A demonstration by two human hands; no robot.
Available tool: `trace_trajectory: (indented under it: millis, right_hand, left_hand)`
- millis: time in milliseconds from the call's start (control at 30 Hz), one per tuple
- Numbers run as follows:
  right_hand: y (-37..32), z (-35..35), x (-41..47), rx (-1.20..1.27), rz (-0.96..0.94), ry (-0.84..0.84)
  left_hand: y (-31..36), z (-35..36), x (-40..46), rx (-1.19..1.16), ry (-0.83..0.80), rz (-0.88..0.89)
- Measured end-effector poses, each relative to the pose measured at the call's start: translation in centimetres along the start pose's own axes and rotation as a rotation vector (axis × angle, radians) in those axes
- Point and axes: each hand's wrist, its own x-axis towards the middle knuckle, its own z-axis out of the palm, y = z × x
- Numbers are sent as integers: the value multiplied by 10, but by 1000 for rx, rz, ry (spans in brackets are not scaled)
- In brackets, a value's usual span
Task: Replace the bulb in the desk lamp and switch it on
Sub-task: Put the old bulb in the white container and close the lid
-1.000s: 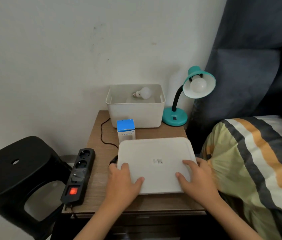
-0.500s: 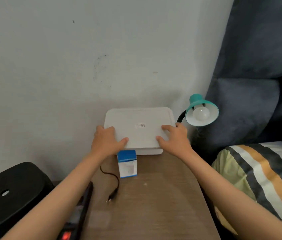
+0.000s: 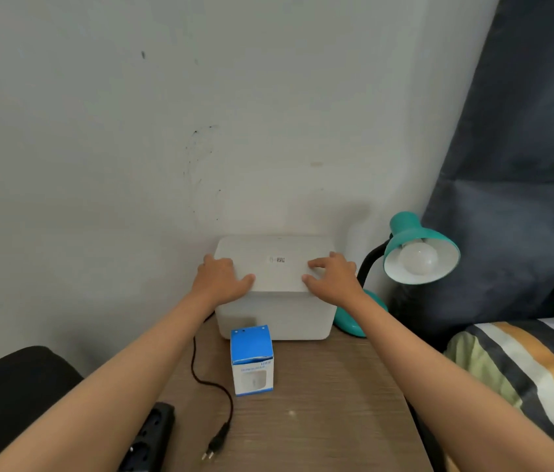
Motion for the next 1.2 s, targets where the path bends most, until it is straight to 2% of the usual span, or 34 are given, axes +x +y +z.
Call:
trace_trajectory:
  millis: [433,700,867,1200]
  right_hand:
    - [11,10,17,-141,-12,-26]
    - [13,19,19,-182,1,-18]
    - [8,12,20,-234,10,-70]
    - [5,10,17,-289,-3,-91]
  left_hand:
    - [-8,15,4,82,45,70]
    - [-11,17,7,160,-25,86]
    - [-9,7,7,245,-88,80]
    - [-6,3,8,424,-101,116]
